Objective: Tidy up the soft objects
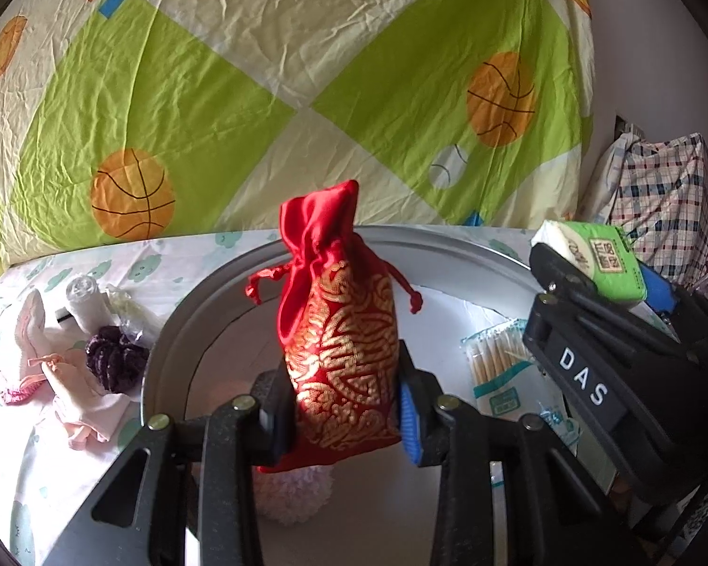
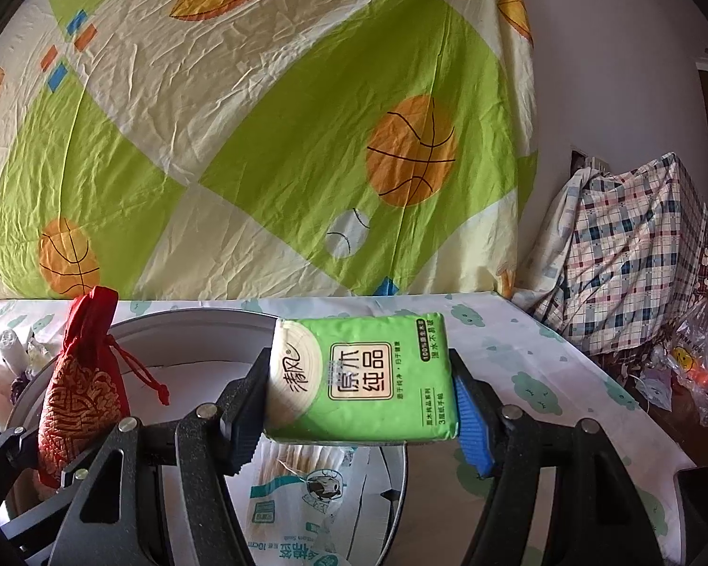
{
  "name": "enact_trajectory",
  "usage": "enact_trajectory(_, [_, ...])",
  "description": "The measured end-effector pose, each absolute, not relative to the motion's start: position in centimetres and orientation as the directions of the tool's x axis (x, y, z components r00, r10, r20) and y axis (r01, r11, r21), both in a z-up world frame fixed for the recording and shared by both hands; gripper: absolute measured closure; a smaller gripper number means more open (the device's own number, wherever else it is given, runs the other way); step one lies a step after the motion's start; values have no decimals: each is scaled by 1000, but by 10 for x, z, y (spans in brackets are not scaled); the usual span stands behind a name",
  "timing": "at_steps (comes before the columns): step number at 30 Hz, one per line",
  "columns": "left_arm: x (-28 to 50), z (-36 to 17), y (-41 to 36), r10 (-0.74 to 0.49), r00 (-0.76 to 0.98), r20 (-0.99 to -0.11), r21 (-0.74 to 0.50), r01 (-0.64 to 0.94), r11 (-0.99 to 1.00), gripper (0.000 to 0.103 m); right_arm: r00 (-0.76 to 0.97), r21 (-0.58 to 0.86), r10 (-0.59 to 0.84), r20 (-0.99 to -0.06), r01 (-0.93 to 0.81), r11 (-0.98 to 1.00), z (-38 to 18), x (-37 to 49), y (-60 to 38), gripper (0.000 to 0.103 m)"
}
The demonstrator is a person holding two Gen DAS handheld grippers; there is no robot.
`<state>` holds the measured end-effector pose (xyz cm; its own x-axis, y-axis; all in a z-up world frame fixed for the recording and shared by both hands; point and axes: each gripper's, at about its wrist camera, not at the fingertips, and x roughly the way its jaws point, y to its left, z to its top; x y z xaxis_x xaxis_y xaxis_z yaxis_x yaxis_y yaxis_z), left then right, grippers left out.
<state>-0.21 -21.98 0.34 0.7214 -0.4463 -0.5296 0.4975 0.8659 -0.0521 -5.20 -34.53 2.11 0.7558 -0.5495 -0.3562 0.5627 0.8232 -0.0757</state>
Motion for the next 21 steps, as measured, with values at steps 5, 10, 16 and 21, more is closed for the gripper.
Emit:
enact_trajectory(5, [-1,4,-222,-442,723,-531,-40,500,865,68,754,-82,-547,-363,559,825,21,-49,-346,33])
enact_trajectory(10, [0,4,-227,-428,714,-554,-13,507,862,68,752,-71,-539,-379,557,827,20,-46,-348,33])
enact_trajectory(16, [5,2,-229,-419,698,-581,-16,505,863,60,754,-56,-508,-418,536,842,15,-39,-352,32])
enact_trajectory(21, [1,5,-219,-402,737,-544,-32,460,887,12,786,8,-411,-462,468,884,9,-35,-354,22])
